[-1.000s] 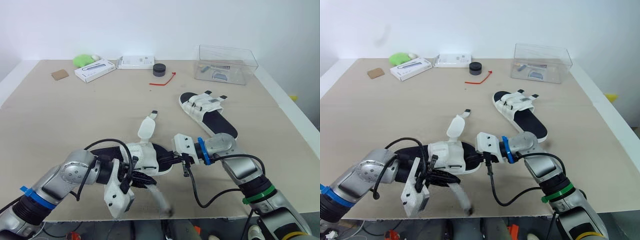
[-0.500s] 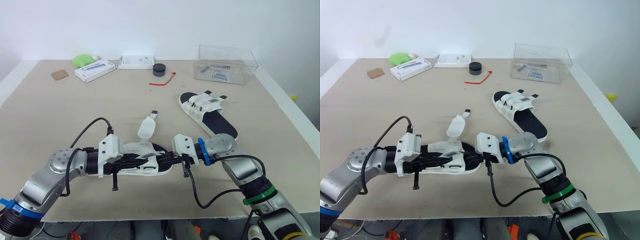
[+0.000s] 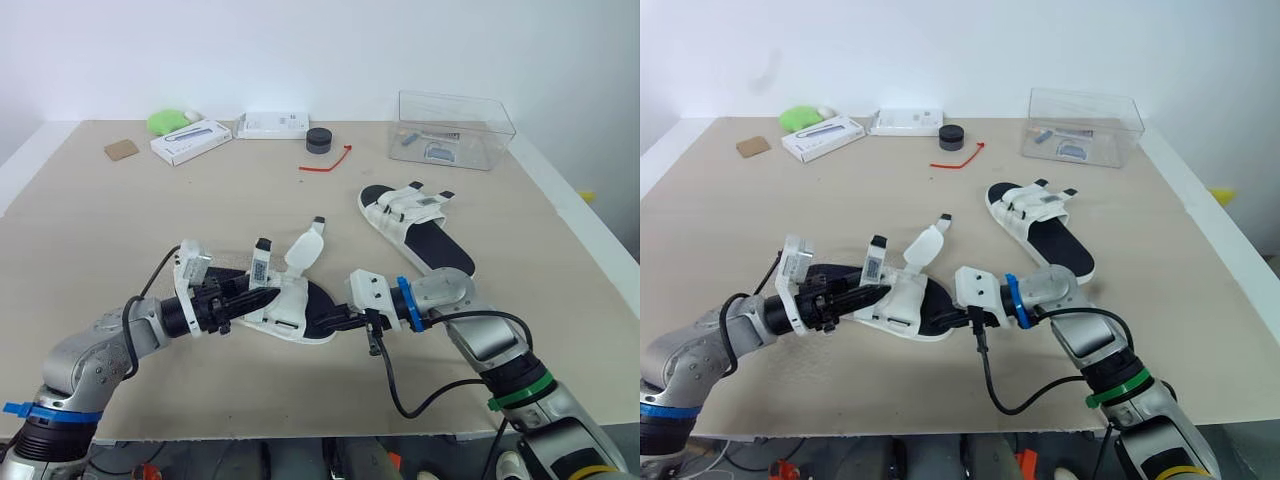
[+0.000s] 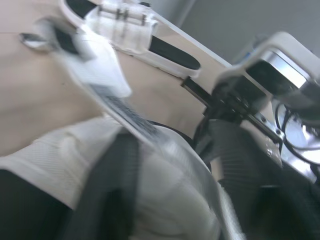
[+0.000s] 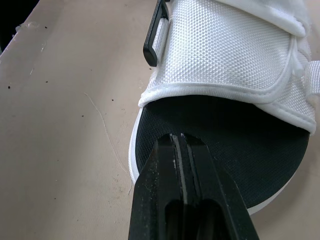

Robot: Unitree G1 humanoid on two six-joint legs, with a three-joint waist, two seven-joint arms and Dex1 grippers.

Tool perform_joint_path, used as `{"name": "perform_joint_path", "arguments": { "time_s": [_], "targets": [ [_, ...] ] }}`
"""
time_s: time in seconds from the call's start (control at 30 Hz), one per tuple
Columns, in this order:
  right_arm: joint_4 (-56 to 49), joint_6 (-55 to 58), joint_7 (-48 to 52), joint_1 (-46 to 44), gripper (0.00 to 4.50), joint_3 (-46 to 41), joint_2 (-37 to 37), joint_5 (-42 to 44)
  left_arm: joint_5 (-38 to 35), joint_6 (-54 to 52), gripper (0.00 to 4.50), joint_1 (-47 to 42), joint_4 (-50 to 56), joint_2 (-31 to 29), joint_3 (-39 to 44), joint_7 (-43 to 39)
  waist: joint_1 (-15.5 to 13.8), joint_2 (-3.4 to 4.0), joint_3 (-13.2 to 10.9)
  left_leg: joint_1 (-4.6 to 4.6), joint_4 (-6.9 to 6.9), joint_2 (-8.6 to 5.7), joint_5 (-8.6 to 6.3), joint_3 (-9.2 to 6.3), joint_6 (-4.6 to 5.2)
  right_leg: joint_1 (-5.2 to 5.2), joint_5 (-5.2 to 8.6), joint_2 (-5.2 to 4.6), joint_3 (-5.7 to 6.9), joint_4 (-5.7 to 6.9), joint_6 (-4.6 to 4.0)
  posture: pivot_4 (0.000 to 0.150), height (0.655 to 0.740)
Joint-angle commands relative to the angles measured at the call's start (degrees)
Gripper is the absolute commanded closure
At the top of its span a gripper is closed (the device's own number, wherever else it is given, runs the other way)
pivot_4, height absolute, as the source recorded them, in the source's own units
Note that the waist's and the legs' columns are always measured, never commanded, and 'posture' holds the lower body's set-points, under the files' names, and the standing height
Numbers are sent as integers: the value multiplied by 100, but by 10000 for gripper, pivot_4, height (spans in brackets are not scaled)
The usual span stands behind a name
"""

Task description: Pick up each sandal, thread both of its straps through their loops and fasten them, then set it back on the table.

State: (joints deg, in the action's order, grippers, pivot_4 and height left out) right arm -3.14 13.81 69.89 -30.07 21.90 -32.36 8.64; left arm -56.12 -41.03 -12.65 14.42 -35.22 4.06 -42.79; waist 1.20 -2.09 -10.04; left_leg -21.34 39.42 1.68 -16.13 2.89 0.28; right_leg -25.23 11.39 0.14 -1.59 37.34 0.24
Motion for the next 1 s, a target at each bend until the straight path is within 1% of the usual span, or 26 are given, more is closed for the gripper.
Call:
{"name": "perform_joint_path", "arguments": {
  "time_s": [0.03, 0.23, 0.57, 0.67, 0.73, 0.8, 0.83, 0.93, 1.0],
  "targets": [
    [-148, -18, 14, 21, 45000, -59, -64, -8, -114, -211, 13399, -307, -115, 43, 263, 133, 0, -1, 1, 0, 0, 0, 0, 0, 0, 0, 0, 0, 0, 0, 0, 1500, 7400],
    [-111, -27, 9, -13, 45000, -47, -35, -12, 125, -298, 13399, -810, -500, 44, 185, -76, 0, -1, 1, -3, 0, -1, 0, 0, -1, -1, -1, 2, -1, -1, -2, 1500, 7400],
    [-122, -2, -30, -17, 45000, -54, -10, -18, 891, -115, 13399, -1506, -1340, 183, -89, -560, 1, -2, 1, -5, 0, -4, 0, 0, -1, -2, -3, 2, -1, -3, -6, 1500, 7400],
    [-142, 6, -42, 18, 45000, -68, -34, -17, 929, -221, 13399, -1823, -1411, 218, -243, -968, 0, -2, 1, -7, -1, -4, 0, 0, -1, -3, -4, 1, -1, -3, -8, 1500, 7400],
    [-144, 13, -56, 19, 45000, -70, -35, -21, 938, -391, 18613, -1994, -1448, 190, -417, -1293, 0, -4, 1, -9, 0, -5, 0, -1, -1, -3, -13, 1, 1, -3, -23, 1500, 7400],
    [-130, 14, -66, 7, 45000, -71, -32, -23, 1088, -352, 25771, -2071, -1504, 163, -557, -1519, 0, -4, 1, -8, 0, -8, 0, 0, -1, -2, -14, 1, 0, -4, -23, 1500, 7400],
    [-125, 13, -71, 4, 45000, -71, -32, -27, 1118, -373, 31088, -2111, -1535, 168, -583, -1589, 5, -4, 1, -8, 0, -9, 0, 0, -1, -2, -12, 1, -1, -4, -19, 1500, 7400],
    [-126, 18, -87, 1, 45000, -77, -32, -30, 1217, -484, 44429, -2285, -1670, 134, -723, -1879, 14, -4, 1, -9, -1, -7, 0, 2, 0, -5, -4, 3, -3, -5, -9, 1500, 7400],
    [-118, 16, -94, -4, 45000, -75, -31, -35, 1299, -639, 44429, -2396, -1836, 100, -856, -2048, 5, -4, 1, -12, -1, -6, 0, -3, 0, -5, -3, 4, -1, -4, -11, 1500, 7400]
  ]
}}
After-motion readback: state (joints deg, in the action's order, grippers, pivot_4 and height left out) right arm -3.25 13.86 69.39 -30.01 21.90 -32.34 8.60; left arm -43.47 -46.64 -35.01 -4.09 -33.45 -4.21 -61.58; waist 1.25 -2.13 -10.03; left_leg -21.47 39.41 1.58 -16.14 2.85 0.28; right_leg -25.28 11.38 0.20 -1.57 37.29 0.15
